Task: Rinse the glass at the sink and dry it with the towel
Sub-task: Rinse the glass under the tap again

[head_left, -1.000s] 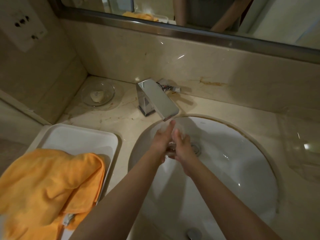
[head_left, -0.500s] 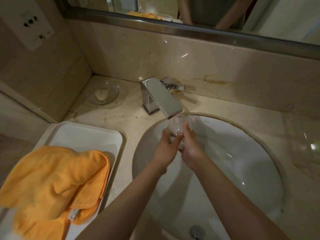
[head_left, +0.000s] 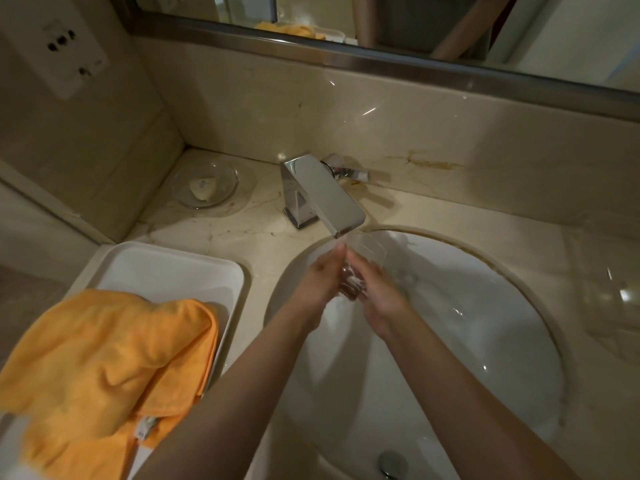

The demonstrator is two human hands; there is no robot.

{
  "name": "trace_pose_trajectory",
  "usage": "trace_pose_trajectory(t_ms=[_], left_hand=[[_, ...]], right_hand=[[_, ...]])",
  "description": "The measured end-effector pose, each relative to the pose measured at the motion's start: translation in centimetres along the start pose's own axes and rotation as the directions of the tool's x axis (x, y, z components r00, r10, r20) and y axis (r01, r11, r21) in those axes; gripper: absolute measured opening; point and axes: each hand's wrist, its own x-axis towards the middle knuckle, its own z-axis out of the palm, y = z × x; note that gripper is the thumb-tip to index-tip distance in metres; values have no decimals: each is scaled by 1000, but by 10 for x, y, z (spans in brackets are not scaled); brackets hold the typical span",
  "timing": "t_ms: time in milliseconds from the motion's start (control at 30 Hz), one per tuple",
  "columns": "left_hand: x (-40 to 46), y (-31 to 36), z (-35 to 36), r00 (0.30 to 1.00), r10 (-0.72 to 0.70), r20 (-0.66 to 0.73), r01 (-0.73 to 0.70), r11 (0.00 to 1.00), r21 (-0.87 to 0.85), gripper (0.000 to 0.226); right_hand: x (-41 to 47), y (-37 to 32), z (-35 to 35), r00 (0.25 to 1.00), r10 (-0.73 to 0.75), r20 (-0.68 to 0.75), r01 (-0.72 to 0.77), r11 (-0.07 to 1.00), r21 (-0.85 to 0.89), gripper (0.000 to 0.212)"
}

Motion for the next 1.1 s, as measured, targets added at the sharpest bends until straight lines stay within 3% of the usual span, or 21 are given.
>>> trace_pose_trajectory(t_ms=[100,200,300,500,600,633,767,867,933,1100], left_hand=[[13,11,-14,986,-167,12,167,986,-14,66],[18,18,-14,977,-213,18,214,976,-46,64],[16,9,-7,982,-184,-39,177,976,-126,55],[7,-4,9,993,-60,-106,46,990,-130,61],[7,4,15,985,-55,-165,43,996,-72,53],[8,6,16,981,-72,-181,62,996,-59,55],[14,11,14,968,-151,-198,158,987,18,54],[18,17,7,955,-289,-68,278,951,-138,59],[17,21,1,937,-348,26,343,906,-248,55],[17,23,2,914,-404,36,386,840,-381,48]], right_hand=[[-4,1,-4,992,-17,123,23,999,-49,17],[-11,2,-1,975,-33,222,40,999,-29,15],[-10,1,1,978,-36,206,36,999,4,19],[-7,-2,3,998,-19,56,32,971,-236,72],[-12,-3,10,1000,22,5,-20,972,-232,103],[-12,-2,11,1000,18,-8,-19,978,-210,102],[-13,-4,12,997,-37,-63,27,987,-156,55],[-15,-1,11,996,-50,-69,38,987,-157,53],[-16,0,10,994,-83,-65,73,986,-151,36],[-12,6,7,1000,1,-8,-2,993,-119,49]])
